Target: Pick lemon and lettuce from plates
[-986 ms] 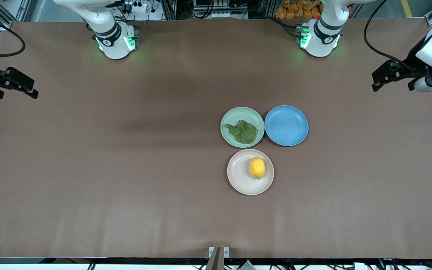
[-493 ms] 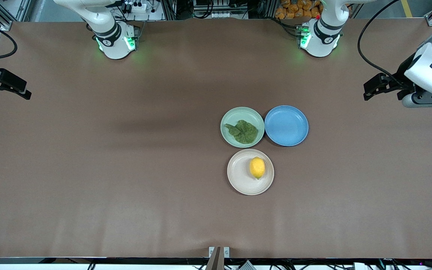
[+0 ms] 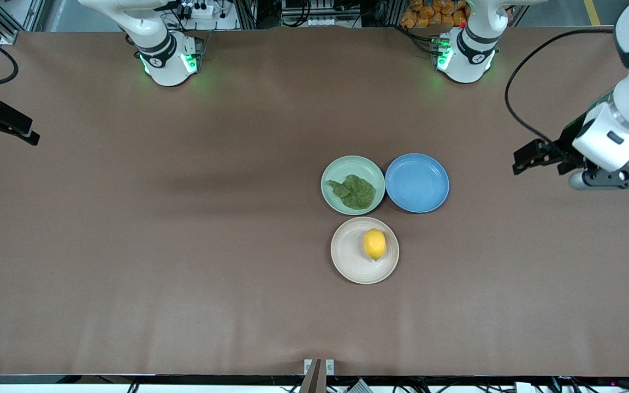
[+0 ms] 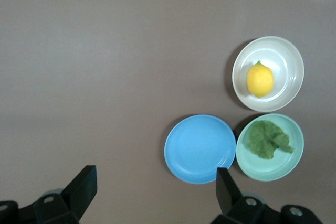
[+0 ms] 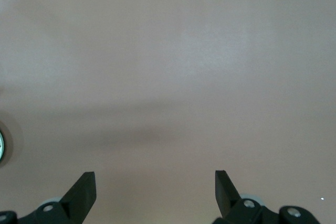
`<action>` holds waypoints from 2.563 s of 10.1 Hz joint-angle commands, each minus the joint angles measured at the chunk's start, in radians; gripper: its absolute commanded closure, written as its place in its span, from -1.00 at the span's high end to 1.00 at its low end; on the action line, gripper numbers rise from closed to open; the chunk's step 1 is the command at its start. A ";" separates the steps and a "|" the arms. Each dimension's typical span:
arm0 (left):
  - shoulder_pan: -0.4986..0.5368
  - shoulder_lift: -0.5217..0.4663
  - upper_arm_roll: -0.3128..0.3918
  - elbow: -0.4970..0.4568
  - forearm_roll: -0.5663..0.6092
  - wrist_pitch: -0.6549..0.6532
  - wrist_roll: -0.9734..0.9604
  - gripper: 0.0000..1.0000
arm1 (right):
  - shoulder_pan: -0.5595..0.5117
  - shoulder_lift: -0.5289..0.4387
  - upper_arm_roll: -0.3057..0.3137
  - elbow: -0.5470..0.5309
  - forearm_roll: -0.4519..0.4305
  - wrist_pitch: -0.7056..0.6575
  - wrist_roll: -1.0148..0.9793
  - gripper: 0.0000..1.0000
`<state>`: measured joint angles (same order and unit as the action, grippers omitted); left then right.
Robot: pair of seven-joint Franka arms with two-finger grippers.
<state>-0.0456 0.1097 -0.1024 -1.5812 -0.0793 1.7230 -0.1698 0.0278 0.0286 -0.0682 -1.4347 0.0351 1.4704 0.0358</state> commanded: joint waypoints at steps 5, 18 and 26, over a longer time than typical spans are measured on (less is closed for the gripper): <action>-0.108 0.227 0.003 0.113 -0.025 0.191 -0.181 1.00 | -0.020 -0.009 -0.005 0.008 0.019 -0.012 0.003 1.00; -0.223 0.365 0.006 0.130 -0.022 0.335 -0.421 1.00 | -0.019 -0.013 0.001 0.008 0.019 -0.013 0.004 1.00; -0.352 0.597 0.015 0.141 0.120 0.499 -0.392 1.00 | -0.019 -0.016 0.002 0.008 0.020 -0.021 0.004 1.00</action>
<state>-0.3744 0.6765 -0.1013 -1.4662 -0.0029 2.1940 -0.5627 0.0192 0.0249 -0.0752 -1.4282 0.0380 1.4646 0.0358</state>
